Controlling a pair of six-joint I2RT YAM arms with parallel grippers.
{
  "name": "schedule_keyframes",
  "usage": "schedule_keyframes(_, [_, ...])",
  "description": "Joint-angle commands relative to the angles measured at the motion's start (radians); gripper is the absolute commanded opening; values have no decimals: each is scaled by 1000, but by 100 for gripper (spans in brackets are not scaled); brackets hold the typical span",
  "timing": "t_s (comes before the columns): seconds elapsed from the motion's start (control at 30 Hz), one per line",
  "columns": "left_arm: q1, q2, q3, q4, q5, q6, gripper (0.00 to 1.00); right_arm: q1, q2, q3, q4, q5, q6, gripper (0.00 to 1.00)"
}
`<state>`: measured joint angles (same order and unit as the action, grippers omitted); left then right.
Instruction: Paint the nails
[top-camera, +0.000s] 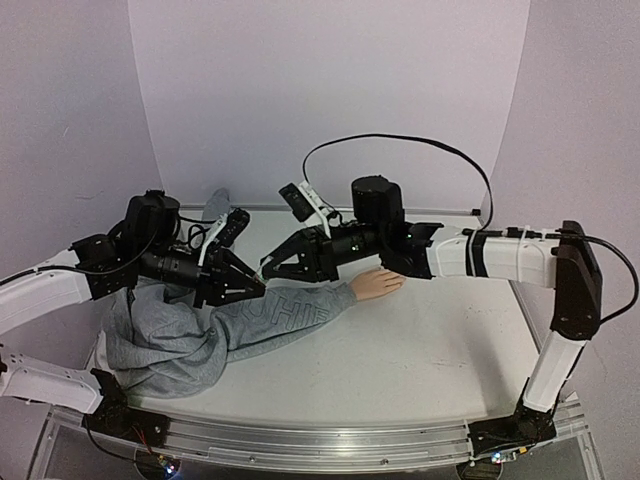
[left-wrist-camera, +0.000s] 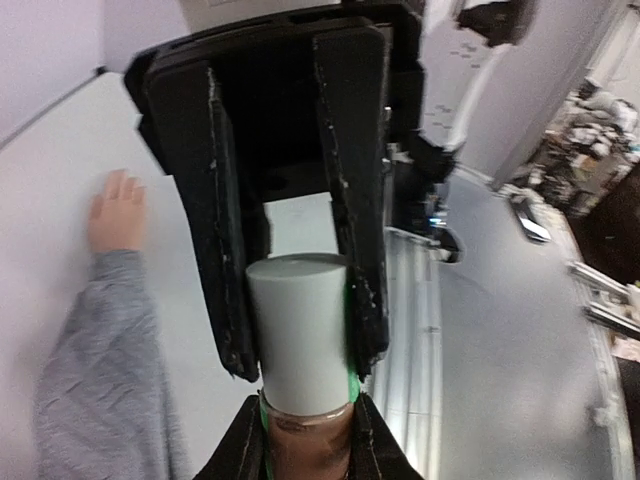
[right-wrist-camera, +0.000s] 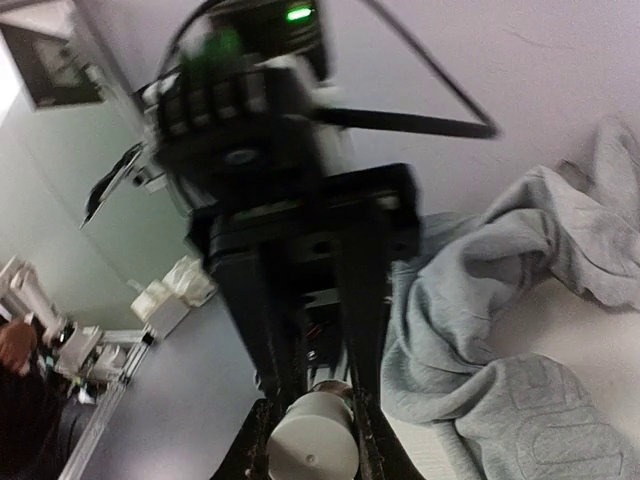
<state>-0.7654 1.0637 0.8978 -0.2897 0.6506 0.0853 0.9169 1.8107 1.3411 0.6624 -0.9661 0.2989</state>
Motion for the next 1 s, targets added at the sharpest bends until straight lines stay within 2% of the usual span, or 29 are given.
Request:
schedule_keyframes(0.0, [-14,42,147,126,484,2,0,25,-74,-51,-17,-278,-209,0])
schedule_keyframes(0.07, [-14,70,166,127,452,-1,0,25,-78,-54,-32,-241,-229,0])
schedule_keyframes(0.1, [-13,86,171,127,429,1,0,25,-83,-57,-36,-208,-234,4])
schedule_keyframes(0.17, [-14,104,182,127,352,2,0,17,-90,-59,-40,-120,-229,19])
schedule_keyframes(0.23, [-15,109,179,127,238,16,0,-3,-102,-57,-49,14,-185,48])
schedule_keyframes(0.27, [-15,107,174,128,144,23,0,-20,-108,-59,-53,70,-147,58])
schedule_keyframes(0.33, [-15,94,155,129,-14,47,0,-53,-129,-74,-52,182,-70,70])
schedule_keyframes(0.4, [-15,80,132,127,-157,81,0,-73,-147,-93,-54,246,7,76])
schedule_keyframes(0.5, [-20,58,87,127,-429,108,0,-79,-154,-102,-58,296,90,80])
schedule_keyframes(0.6, [-21,39,51,127,-600,128,0,-73,-131,-80,-49,326,202,81])
schedule_keyframes(0.7, [-20,36,38,129,-637,139,0,-57,-97,-26,-46,385,295,80])
schedule_keyframes(0.97, [-21,43,21,130,-634,142,0,-20,38,136,-39,453,455,69])
